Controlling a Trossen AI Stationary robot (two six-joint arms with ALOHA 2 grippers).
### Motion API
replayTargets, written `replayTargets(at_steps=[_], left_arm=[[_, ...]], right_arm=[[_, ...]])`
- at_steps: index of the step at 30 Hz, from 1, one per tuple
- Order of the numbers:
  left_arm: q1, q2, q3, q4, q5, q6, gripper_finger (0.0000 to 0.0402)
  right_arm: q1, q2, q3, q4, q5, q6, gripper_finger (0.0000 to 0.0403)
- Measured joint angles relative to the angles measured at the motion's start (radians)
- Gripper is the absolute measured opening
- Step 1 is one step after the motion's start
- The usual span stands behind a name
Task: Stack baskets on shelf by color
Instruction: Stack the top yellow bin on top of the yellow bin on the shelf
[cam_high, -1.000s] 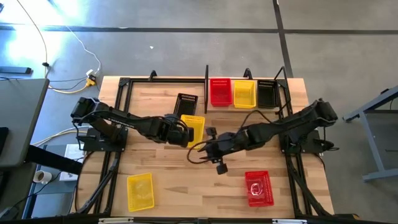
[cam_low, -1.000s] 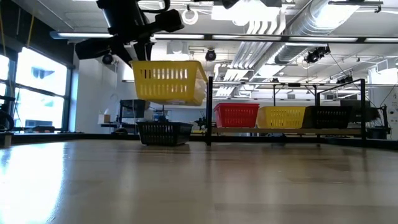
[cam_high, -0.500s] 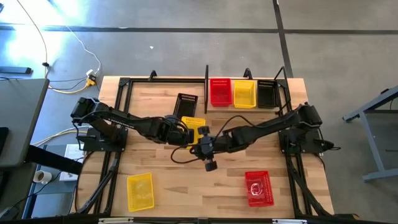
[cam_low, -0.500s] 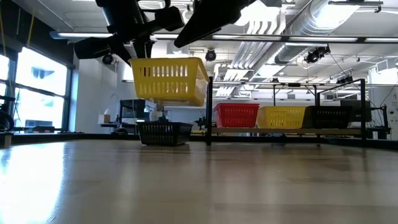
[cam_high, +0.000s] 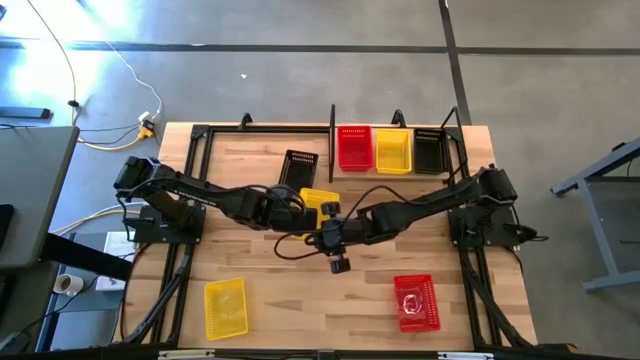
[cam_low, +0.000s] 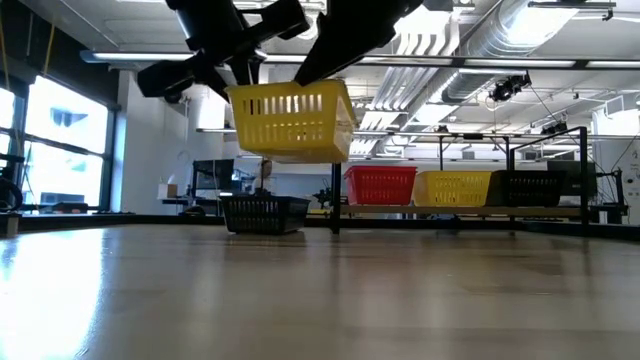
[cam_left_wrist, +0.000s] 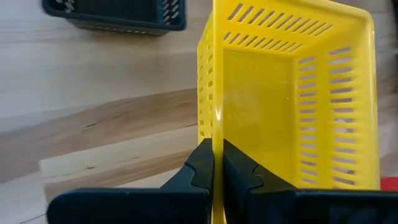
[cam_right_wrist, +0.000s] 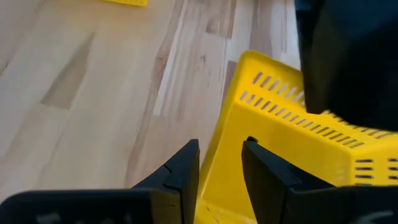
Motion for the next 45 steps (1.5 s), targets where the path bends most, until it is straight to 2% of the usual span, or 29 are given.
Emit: replayTargets(at_steps=[7,14,28,32,37,45], left_arm=[[0.013,0.0,0.0,0.053,0.013,0.045,0.0001],[0.013,0.0,0.0,0.067,0.019,0.046,0.0007],[0.032,0.0,-0.001,0.087,0.056,0.188,0.0114],[0.055,0.0,-0.001,0.087,0.1,0.254,0.0137],[0.09,0.0,-0.001,0.085,0.142,0.345,0.015],[0.145,-0.017,0.001,0.084,0.178,0.484,0.0143]], right_arm=[[0.001,0.0,0.0,-0.046,0.002,0.039,0.01],[0.001,0.0,0.0,-0.096,0.01,0.102,0.001],[0.006,0.0,0.0,-0.191,0.019,0.212,0.0001],[0.029,0.0,0.0,-0.245,0.033,0.258,0.0001],[0.069,0.0,0.0,-0.312,0.036,0.323,0.0001],[0.134,-0.013,0.0,-0.393,0.064,0.458,0.0]])
